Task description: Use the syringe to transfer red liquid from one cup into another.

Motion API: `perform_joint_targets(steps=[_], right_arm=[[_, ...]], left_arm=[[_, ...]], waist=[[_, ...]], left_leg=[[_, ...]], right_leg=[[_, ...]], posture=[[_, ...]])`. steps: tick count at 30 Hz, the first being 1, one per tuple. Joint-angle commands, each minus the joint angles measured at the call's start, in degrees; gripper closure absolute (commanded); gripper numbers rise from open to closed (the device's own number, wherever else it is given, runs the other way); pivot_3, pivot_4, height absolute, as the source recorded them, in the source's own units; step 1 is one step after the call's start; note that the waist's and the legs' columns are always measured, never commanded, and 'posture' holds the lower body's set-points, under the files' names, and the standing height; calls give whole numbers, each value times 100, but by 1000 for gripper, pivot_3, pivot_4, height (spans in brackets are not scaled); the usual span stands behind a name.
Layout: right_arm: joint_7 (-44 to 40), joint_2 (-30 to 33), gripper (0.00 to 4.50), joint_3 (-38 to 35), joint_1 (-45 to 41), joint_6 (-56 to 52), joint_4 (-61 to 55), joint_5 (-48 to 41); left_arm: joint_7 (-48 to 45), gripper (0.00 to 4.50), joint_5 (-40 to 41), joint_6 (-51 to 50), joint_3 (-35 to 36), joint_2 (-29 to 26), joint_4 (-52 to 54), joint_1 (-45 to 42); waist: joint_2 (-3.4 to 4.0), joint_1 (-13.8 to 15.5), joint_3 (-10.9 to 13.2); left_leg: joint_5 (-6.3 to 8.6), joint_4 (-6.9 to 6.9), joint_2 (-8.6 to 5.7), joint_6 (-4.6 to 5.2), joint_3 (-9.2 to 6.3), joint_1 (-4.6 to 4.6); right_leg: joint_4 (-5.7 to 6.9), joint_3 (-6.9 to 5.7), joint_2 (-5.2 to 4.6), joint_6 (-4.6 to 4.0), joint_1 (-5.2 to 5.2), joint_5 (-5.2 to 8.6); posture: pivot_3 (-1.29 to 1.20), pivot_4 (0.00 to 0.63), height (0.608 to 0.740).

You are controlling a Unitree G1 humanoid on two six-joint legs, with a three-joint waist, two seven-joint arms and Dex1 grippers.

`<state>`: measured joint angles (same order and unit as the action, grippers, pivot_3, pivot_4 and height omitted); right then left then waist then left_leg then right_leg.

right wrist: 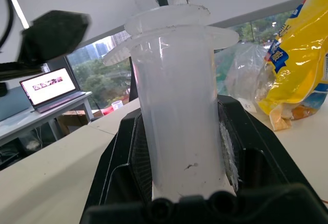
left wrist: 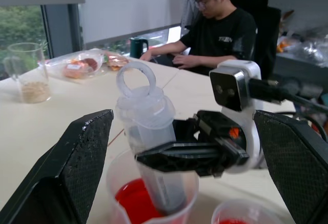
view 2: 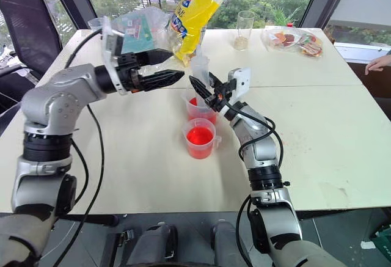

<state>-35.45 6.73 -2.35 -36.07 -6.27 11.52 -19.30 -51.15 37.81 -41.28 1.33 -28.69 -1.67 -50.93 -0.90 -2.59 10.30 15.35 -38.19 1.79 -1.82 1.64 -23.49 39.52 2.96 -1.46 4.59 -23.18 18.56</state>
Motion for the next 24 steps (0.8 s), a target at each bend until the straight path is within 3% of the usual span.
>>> perform_joint_targets(steps=[1,24], right_arm=[[-59,38,3114,101,10,-1,126,66],[-303,258,3114,350,-107,-4,285,298]], left_arm=[[-116,0,-165,253,-69,129,-198,-294],[-431,0,-446,407,-220,828,-1022,-721]], waist=[[0,-1,0],[-2,2,-1]], left_leg=[[-1,0,0,-1,0,0],[-2,-2,0,-3,-1,8]], right_leg=[[2,0,0,0,0,0],[5,0,0,0,6,0]], posture=[[0,150,740],[0,150,740]])
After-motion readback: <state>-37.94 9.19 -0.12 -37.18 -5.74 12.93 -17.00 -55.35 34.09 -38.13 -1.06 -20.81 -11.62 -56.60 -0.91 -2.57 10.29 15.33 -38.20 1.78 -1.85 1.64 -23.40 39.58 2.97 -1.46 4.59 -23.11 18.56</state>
